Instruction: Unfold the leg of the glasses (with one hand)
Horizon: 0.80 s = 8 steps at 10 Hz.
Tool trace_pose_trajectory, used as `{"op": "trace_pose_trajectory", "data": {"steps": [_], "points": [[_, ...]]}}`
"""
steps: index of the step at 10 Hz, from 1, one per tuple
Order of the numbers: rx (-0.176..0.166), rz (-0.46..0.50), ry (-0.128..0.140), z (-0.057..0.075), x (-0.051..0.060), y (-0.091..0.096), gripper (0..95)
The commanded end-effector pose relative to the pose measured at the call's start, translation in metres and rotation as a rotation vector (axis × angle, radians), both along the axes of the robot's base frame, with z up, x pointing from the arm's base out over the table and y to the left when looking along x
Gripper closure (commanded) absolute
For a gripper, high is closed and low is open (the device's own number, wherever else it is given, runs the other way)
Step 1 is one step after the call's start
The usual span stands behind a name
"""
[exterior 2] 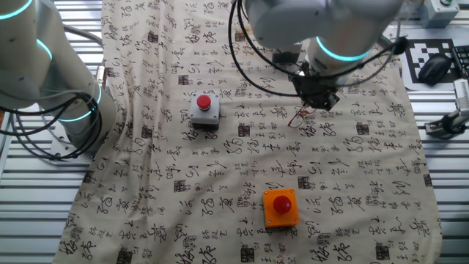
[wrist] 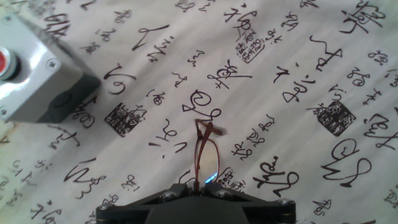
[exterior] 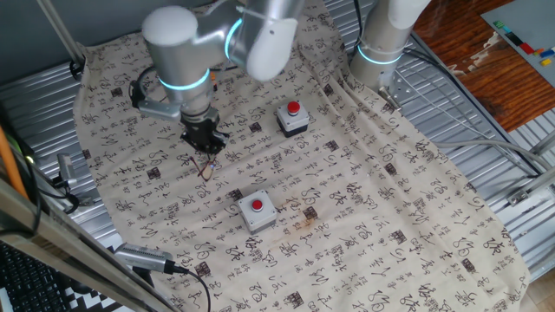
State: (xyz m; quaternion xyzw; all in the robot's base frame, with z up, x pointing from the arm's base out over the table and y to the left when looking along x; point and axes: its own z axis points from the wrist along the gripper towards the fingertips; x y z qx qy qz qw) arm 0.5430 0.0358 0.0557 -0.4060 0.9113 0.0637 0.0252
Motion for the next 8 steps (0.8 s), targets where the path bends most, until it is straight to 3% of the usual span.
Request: {"op": "trace_pose_trajectory", "data": {"steps": [1, 8], "points": [[0.011, 0.034, -0.012, 0.0029, -0.0019, 0.0, 95.0], [0.011, 0.067, -0.027, 0.0078, 0.0058, 0.0036, 95.0]]}}
